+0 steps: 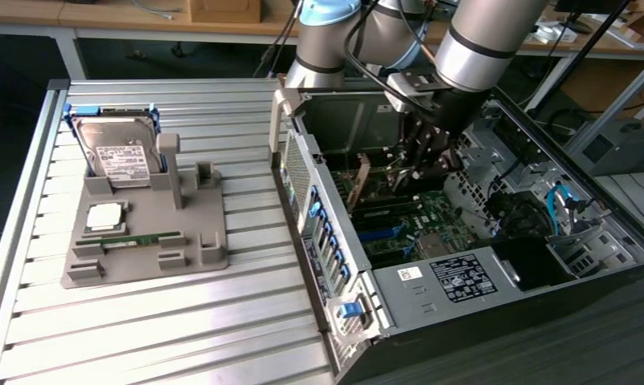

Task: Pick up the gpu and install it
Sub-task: 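Insert the gpu into the slot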

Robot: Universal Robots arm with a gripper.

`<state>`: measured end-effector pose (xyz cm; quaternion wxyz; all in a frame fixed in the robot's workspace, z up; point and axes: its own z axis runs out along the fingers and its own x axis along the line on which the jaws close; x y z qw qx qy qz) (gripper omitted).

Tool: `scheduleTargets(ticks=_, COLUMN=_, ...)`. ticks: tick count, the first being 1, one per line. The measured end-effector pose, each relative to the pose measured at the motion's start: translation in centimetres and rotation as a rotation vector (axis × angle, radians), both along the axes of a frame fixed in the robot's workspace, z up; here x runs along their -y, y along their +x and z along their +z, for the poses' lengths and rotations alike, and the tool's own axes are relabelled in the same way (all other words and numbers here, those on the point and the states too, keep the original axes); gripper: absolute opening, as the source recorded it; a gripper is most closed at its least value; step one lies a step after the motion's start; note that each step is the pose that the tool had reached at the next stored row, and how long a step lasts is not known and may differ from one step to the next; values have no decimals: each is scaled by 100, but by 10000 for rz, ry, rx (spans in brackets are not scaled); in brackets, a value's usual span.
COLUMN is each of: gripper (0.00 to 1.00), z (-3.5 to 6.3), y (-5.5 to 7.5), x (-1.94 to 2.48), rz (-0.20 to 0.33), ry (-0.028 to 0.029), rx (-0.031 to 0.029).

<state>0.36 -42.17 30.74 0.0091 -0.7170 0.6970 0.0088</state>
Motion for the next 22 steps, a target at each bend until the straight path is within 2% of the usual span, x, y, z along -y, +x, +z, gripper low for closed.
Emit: scheduleTargets(ticks=22, gripper=27, z=-13, y=-60, x=0, rz=0, ry=0, rx=0)
